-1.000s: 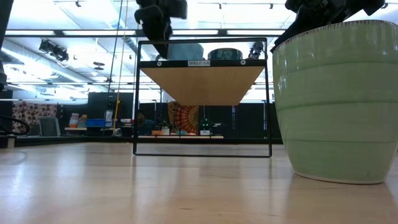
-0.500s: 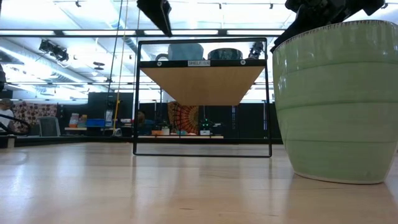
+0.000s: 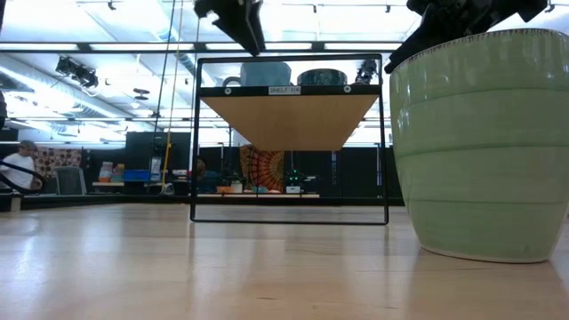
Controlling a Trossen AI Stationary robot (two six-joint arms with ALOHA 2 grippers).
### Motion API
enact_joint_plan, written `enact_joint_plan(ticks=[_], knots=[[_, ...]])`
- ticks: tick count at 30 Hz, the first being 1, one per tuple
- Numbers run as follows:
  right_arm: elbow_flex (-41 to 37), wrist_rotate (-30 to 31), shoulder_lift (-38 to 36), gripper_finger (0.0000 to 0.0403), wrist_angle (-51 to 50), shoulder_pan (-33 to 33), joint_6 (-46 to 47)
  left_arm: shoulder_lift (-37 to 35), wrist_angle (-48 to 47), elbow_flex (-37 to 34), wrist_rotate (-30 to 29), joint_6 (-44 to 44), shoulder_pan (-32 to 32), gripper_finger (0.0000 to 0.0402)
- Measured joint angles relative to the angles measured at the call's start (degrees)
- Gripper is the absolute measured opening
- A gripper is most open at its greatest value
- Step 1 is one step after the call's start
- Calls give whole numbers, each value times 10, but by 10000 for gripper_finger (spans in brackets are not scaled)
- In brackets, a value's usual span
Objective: Place coffee mugs
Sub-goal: Put the blue mug on the shelf
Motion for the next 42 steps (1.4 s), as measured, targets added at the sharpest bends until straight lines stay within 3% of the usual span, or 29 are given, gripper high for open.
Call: enact_joint_plan(ticks=[3,16,25,28,32,34,42], knots=[[0,0,0,171,3,0,0,3,1,0,-30,3,5,207],[0,-4,0,171,2,1,0,11,11,1,-48,21,13,205],[0,-4,0,171,2,1,-1,1,11,2,-32,27,9,205],[0,-4,0,171,1,1,-1,-7,13,2,-9,24,9,205],[0,-4,0,171,2,1,0,-9,11,2,93,7,9,205],[0,-4,0,171,3,1,0,-6,10,1,109,0,9,205],[0,-11,0,171,3,1,0,9,6,-9,37,17,11,205]])
